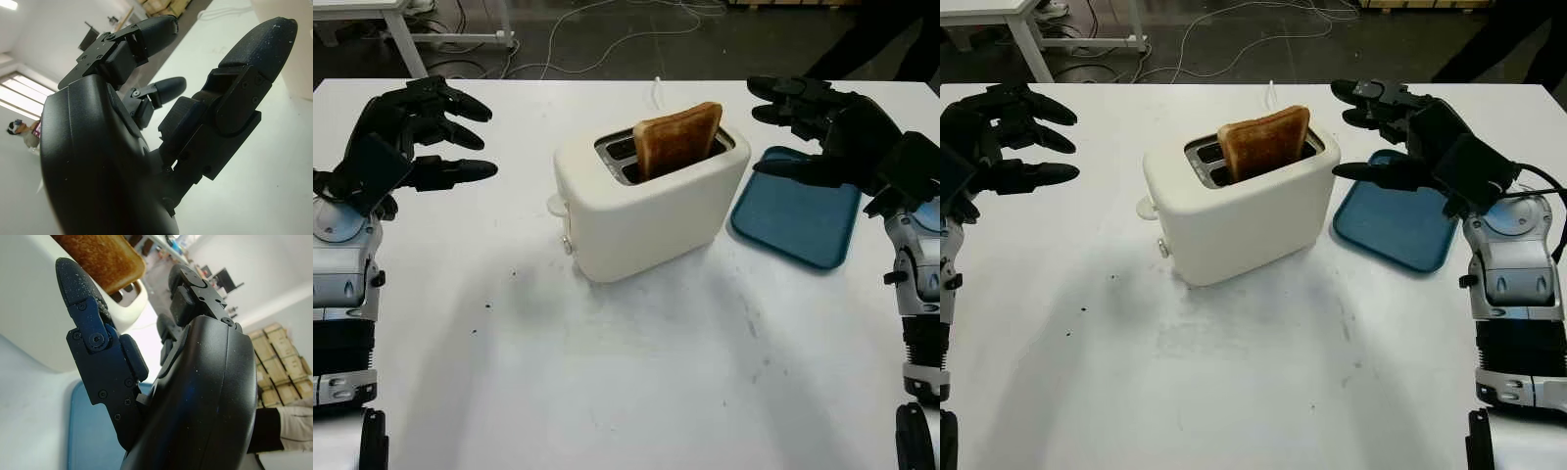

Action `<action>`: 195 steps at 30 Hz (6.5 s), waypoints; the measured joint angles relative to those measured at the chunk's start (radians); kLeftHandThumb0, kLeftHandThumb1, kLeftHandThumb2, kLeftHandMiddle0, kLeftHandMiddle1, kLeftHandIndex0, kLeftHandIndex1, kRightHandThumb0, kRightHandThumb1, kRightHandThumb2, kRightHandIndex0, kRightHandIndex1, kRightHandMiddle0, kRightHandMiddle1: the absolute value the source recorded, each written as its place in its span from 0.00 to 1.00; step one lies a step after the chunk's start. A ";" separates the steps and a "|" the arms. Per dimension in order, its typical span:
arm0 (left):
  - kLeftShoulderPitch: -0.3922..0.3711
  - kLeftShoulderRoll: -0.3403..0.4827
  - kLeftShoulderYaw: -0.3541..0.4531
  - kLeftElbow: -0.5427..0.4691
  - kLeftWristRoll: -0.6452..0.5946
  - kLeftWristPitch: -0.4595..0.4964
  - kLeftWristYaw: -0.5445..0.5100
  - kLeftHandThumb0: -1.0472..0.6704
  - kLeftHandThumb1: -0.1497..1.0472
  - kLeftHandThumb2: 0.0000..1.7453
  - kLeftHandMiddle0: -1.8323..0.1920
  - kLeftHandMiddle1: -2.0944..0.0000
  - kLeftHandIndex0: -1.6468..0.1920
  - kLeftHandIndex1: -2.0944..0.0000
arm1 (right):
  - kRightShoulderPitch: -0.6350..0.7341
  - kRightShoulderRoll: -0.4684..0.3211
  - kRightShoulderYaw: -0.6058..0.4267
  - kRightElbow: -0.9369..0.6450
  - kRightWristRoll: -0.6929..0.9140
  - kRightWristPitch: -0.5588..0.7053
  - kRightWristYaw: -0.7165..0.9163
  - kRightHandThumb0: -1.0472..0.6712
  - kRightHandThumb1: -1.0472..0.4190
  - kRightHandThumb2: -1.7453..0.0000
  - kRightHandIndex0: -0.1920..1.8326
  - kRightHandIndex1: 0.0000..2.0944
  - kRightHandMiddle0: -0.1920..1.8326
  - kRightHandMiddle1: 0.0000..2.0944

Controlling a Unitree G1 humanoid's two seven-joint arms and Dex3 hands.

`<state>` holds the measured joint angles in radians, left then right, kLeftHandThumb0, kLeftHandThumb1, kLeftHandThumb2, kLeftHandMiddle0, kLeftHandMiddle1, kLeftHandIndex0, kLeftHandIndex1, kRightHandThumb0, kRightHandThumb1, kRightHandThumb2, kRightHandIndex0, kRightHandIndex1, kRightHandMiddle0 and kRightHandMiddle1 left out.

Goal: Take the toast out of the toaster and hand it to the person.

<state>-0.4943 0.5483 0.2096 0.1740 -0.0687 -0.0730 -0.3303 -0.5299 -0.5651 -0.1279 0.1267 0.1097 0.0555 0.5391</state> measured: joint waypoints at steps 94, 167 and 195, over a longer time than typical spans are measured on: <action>0.001 -0.009 -0.017 0.012 0.004 -0.020 0.003 0.00 0.58 0.00 0.61 0.45 0.58 0.49 | -0.669 0.043 0.333 0.769 -0.473 -0.617 -0.147 0.37 0.09 0.91 0.63 0.83 0.54 0.83; 0.010 -0.009 -0.017 0.000 0.005 0.009 0.016 0.00 0.60 0.00 0.58 0.51 0.56 0.54 | -0.618 0.216 0.081 1.178 -0.320 -0.259 -0.921 0.44 0.09 0.91 0.50 0.83 0.45 0.76; 0.011 -0.009 -0.018 0.015 0.005 -0.008 0.020 0.00 0.58 0.00 0.56 0.54 0.54 0.57 | -0.618 0.215 0.053 1.178 -0.314 -0.331 -0.986 0.50 0.09 0.90 0.52 0.83 0.41 0.81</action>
<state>-0.4834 0.5392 0.1919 0.1894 -0.0638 -0.0813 -0.3098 -1.1476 -0.3499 -0.0744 1.3049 -0.2039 -0.2756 -0.4470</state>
